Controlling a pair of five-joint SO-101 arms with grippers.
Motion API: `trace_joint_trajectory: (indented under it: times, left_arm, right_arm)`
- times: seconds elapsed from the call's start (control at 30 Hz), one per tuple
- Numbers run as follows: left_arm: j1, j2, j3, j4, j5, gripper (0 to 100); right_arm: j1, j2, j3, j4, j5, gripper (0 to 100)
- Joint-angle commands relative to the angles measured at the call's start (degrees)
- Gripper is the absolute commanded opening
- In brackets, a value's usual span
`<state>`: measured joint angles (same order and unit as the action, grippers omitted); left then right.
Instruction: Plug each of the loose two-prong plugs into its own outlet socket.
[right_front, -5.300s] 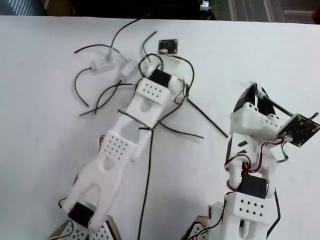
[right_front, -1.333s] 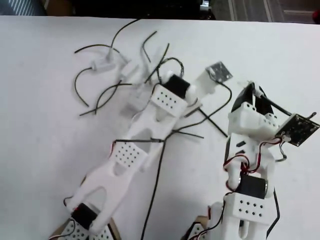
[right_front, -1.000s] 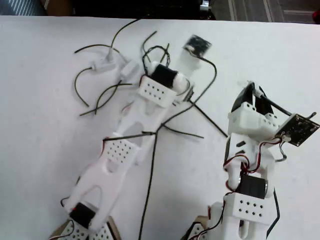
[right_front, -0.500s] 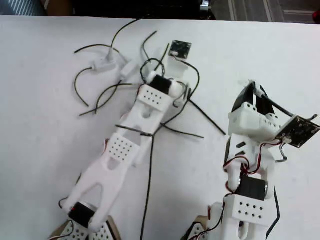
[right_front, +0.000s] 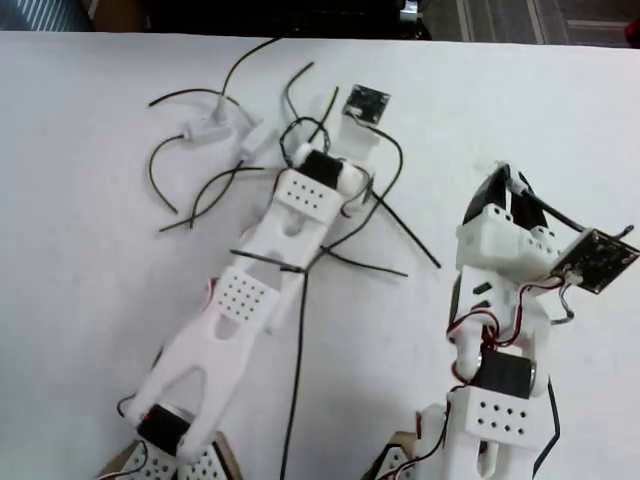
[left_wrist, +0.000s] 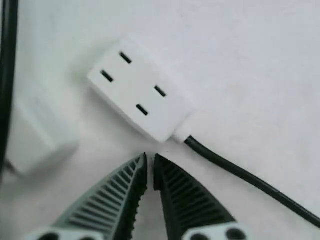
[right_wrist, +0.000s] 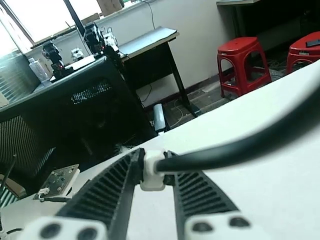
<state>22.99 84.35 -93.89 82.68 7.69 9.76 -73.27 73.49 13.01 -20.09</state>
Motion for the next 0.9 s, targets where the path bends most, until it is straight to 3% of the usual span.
trace_joint_trajectory:
  times: [0.0, 0.2, 0.43, 0.67, 0.87]
  left_arm:
    - [-0.8, -2.8, -1.8, 4.7, -3.2, 3]
    - [0.5, -10.2, -1.9, 12.7, -5.5, 2]
    - [0.6, -9.7, -1.6, 6.8, 3.1, 3]
    - [0.6, -4.3, -1.8, 4.3, 8.9, 19]
    - [2.5, -10.5, -1.8, 12.2, 8.2, 10]
  right_arm:
    - [-0.2, -0.7, -1.1, -1.0, 0.2, 1.7]
    - [-0.2, -0.7, -1.1, -1.0, 0.2, 1.7]
    - [-0.2, -0.7, -1.1, -0.9, 0.2, 1.7]
    - [-0.2, -0.7, -1.1, -0.9, 0.2, 1.7]
    - [-0.2, -0.7, -1.1, -0.9, 0.2, 1.7]
